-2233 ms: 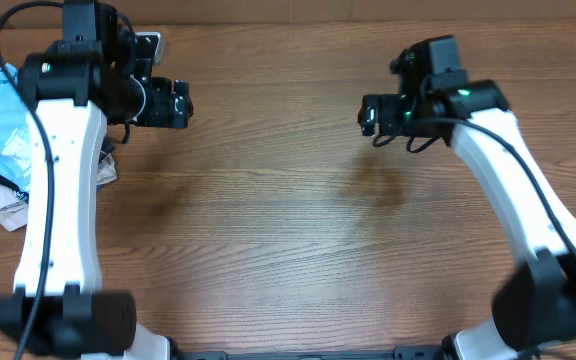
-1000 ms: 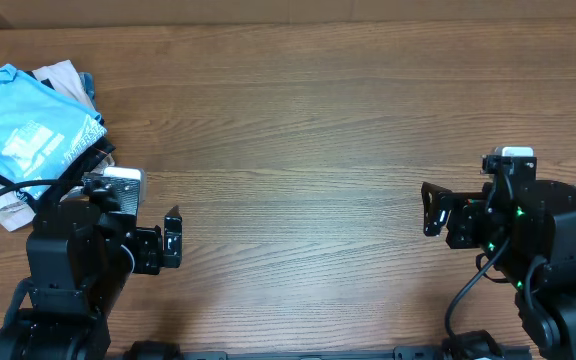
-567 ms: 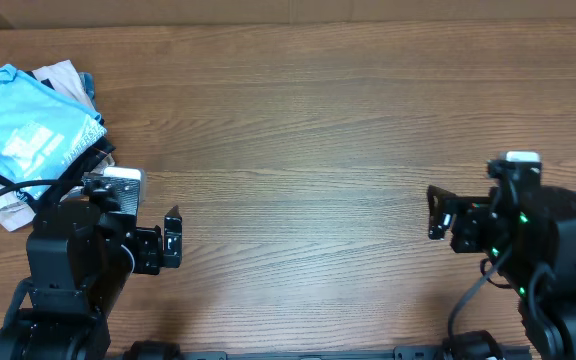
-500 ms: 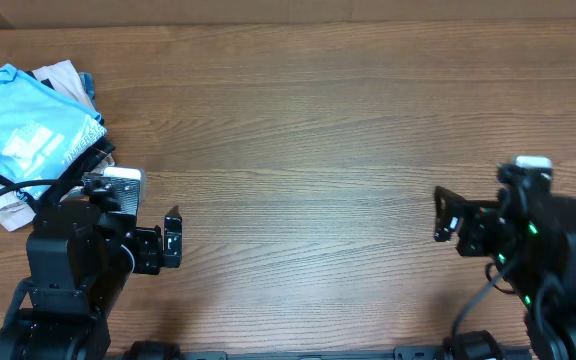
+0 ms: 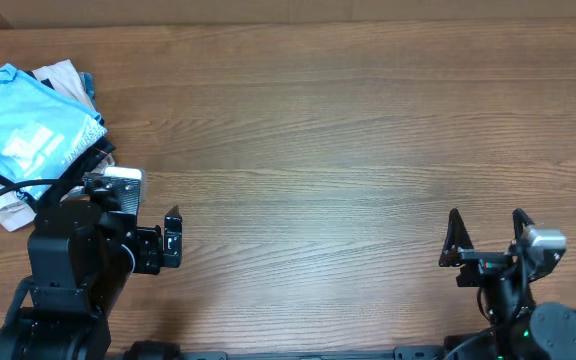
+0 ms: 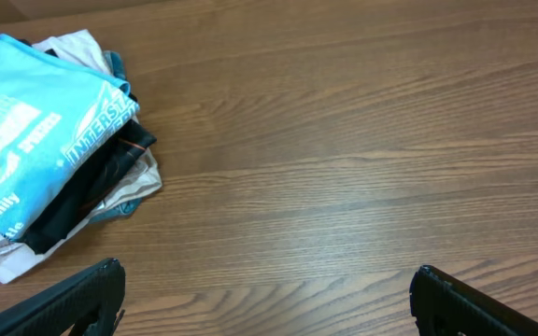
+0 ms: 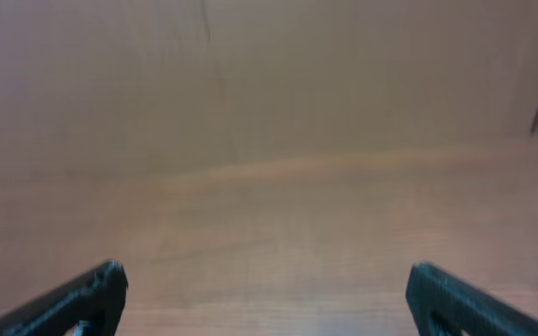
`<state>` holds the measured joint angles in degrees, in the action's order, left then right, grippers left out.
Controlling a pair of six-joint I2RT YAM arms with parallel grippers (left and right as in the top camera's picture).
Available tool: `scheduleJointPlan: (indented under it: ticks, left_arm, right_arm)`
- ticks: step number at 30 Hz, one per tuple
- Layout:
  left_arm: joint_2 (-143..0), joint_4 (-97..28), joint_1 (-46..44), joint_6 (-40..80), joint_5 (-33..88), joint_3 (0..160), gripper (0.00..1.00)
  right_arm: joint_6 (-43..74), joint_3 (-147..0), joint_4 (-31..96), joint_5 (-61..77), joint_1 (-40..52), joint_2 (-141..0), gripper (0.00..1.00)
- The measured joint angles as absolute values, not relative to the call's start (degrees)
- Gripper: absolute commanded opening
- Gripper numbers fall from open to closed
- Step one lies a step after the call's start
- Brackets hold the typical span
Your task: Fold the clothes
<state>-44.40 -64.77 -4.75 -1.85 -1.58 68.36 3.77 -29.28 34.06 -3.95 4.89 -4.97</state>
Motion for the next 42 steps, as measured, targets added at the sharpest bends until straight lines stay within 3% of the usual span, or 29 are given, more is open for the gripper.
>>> scheduleJointPlan:
  ticks: [12,42]
  left_arm:
    - [-44.42,-64.77,-4.75,-1.85,-1.61,68.18,1.00]
    - [-44.42,-64.75,-4.75,-1.85,-1.61,68.16,1.00]
  right_arm:
    - [1.76,-3.31,0.10,-4.71,4.54,-0.62,1.00]
    - [1.45,-1.04,4.56,-4.67,4.54,-0.64,1.00]
